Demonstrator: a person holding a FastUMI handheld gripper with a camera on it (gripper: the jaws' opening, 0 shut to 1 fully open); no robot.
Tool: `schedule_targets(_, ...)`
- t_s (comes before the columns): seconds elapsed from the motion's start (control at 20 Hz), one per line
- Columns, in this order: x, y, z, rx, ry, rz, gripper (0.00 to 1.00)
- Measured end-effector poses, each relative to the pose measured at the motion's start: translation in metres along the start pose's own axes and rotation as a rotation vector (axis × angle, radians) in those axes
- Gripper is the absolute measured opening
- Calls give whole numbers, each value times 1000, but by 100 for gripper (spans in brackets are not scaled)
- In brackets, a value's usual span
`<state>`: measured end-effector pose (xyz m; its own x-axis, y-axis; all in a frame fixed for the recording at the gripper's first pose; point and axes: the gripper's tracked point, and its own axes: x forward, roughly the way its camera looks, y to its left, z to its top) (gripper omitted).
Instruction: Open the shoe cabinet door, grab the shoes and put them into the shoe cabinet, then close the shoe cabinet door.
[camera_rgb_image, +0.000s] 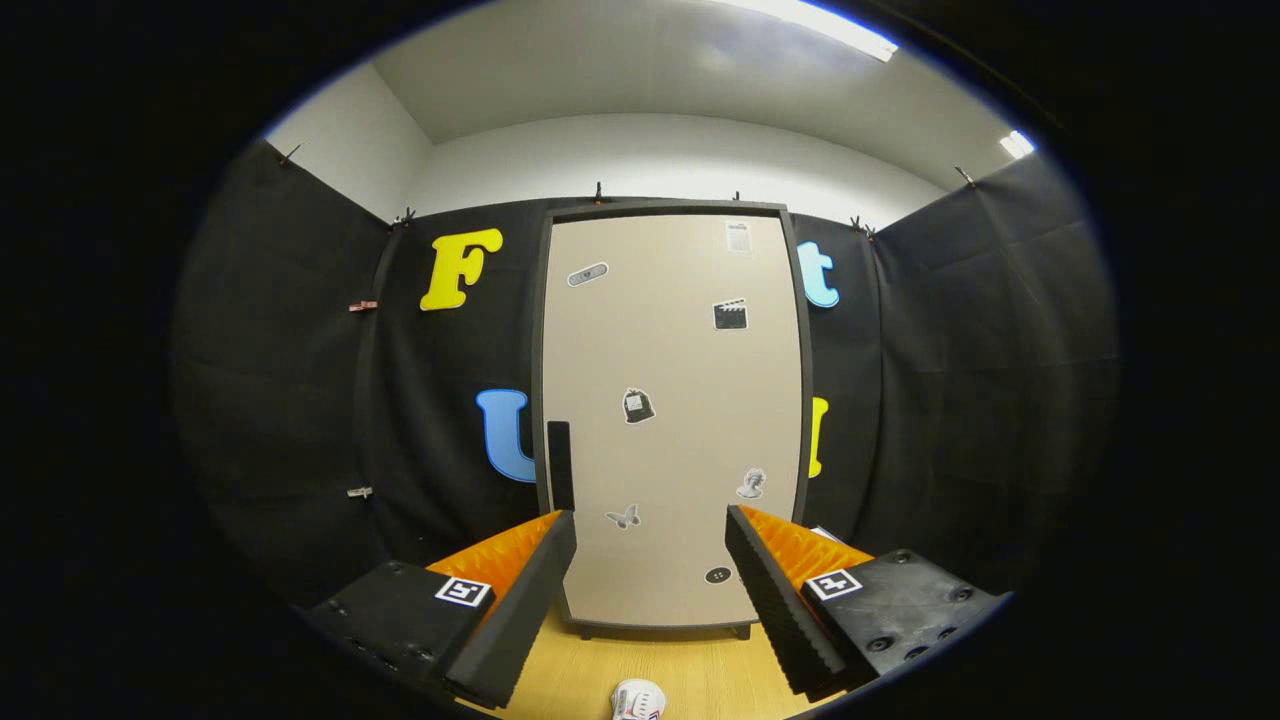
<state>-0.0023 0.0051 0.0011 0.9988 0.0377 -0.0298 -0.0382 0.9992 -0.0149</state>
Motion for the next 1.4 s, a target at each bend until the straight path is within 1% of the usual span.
schedule_targets(0.15,6,0,-1,-13,6,-10,98)
schedule_targets(0.25,19,4,-6,2,12,-15,98)
schedule_targets(0.7,150,79,-39,47,44,5,98)
schedule_targets(1.0,222,92,-58,62,60,-27,98)
schedule_targets(1.05,231,92,-62,65,67,-31,95)
schedule_targets(1.1,238,91,-67,63,75,-38,90)
schedule_targets(1.25,253,91,-75,59,84,-47,90)
schedule_targets(1.3,256,89,-76,58,84,-51,84)
schedule_targets(1.4,261,89,-78,56,84,-54,69)
